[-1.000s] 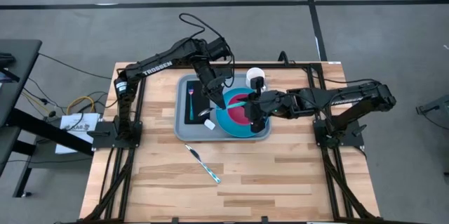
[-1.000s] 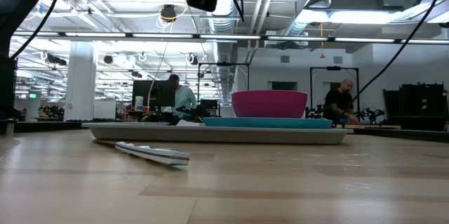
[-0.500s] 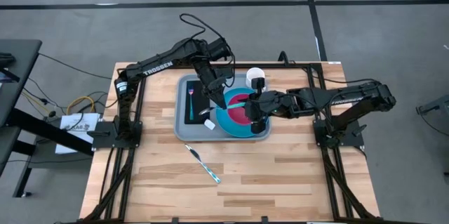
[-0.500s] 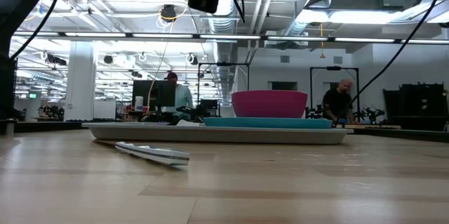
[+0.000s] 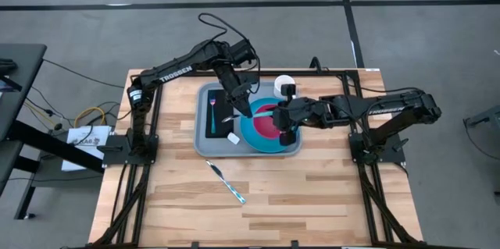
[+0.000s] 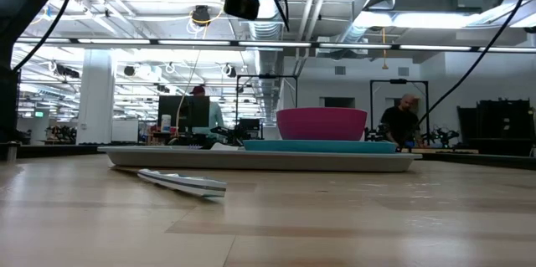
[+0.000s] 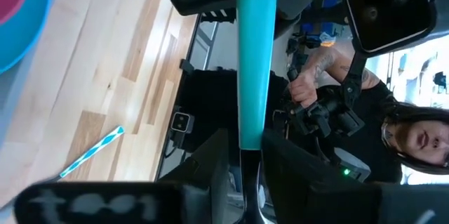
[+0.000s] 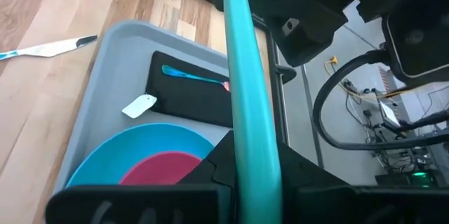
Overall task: Set up tray
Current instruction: Put the blue spoon to the right of the blue fork on the black napkin on the gray serving tray
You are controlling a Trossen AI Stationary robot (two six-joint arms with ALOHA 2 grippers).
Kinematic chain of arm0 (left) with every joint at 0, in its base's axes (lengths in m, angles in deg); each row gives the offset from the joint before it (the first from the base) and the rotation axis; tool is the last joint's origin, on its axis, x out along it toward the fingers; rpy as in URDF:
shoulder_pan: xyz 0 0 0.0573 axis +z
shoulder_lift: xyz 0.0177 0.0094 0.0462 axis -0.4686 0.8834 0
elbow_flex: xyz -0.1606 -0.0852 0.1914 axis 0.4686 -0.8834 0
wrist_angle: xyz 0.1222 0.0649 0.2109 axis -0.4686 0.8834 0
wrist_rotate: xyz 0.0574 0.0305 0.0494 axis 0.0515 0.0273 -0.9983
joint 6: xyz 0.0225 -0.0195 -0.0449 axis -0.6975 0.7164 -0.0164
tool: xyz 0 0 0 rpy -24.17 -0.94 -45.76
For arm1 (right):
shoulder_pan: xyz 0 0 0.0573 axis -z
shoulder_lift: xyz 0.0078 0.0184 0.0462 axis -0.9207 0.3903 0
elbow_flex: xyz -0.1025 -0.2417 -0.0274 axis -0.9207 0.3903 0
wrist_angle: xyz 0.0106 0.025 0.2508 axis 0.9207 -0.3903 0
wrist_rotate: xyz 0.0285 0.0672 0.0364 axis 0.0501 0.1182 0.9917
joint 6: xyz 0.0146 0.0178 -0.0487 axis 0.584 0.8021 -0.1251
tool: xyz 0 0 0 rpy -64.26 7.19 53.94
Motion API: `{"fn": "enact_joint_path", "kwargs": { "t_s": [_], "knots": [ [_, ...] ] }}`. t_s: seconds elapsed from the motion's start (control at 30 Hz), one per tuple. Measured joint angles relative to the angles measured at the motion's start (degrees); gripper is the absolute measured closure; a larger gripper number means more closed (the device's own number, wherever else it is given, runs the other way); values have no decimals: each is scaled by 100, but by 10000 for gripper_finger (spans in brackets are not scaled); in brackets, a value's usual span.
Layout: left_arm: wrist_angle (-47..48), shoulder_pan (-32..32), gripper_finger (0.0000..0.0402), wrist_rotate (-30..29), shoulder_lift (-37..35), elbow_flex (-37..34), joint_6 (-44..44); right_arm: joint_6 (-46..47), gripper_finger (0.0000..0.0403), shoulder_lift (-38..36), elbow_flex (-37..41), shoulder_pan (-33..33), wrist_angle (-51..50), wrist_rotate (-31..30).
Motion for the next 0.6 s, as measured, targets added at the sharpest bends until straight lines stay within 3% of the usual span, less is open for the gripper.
{"fn": "enact_joint_path", "kwargs": {
  "t_s": [0.2,0.5,0.6],
  "knots": [
    [1,153,329,-268,0,0,-83,24,373,-2,0,46,-123,47],
    [192,505,329,-1318,2,-4,-578,475,373,-15,-2,301,-108,565],
    [229,689,329,-1767,0,-4,-790,850,373,-15,-2,467,-134,1005]
  ]
}}
